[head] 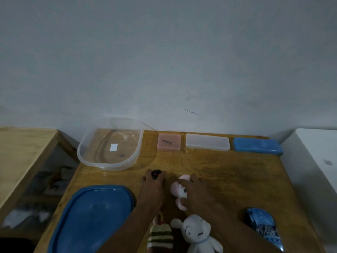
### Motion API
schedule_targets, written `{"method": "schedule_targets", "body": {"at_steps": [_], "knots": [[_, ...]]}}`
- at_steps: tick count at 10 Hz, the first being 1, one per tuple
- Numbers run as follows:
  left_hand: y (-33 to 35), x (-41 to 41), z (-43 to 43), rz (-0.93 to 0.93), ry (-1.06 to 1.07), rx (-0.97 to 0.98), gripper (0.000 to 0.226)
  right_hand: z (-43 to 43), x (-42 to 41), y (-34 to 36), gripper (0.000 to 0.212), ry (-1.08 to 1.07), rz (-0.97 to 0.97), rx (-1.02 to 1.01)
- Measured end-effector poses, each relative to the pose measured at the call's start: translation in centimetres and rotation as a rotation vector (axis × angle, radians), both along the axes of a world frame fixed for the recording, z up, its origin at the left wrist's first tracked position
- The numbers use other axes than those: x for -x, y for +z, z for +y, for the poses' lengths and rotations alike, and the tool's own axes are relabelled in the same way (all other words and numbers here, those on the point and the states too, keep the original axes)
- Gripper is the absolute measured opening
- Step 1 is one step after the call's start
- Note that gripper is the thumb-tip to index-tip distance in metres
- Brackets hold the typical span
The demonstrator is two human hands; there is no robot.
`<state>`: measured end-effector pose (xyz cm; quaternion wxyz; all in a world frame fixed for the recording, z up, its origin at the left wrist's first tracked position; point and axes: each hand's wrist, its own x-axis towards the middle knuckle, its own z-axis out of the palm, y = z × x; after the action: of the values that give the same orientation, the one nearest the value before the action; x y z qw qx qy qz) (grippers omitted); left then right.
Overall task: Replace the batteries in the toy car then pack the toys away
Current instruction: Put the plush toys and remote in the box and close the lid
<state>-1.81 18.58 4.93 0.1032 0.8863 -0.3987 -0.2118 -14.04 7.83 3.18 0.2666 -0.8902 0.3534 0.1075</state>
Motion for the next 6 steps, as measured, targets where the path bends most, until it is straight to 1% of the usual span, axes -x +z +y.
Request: {"method": "schedule_targets", "body": {"at_steps": [1,2,3,4,6], "knots": [[1.7,-0.5,0.3,-0.066,0.026,0.126,0.056,-0.8,-0.5,1.7,0.058,0.026,-0.007,0.047],[4.0,-1.9,0.4,-0.151,0.053,0.275,0.054,-1.6,-2.1,4.2,0.064,0.053,-0.091,0.07],[7.2,-4.5,0.7,-0.225,0.109,0.361,0.053,-1.8,-4.6,7.2,0.062,0.033,-0.201,0.125],[9.2,-7.6,1.7,-0.295,0.146,0.398,0.055,-1.5,-7.6,9.8,0.061,0.07,-0.271,0.149],[11.1,-13.5,4.7,-0.328,0.211,0.345,0.056,0.7,-14.0,12.6,0.051,0.12,-0.344,0.205]]}}
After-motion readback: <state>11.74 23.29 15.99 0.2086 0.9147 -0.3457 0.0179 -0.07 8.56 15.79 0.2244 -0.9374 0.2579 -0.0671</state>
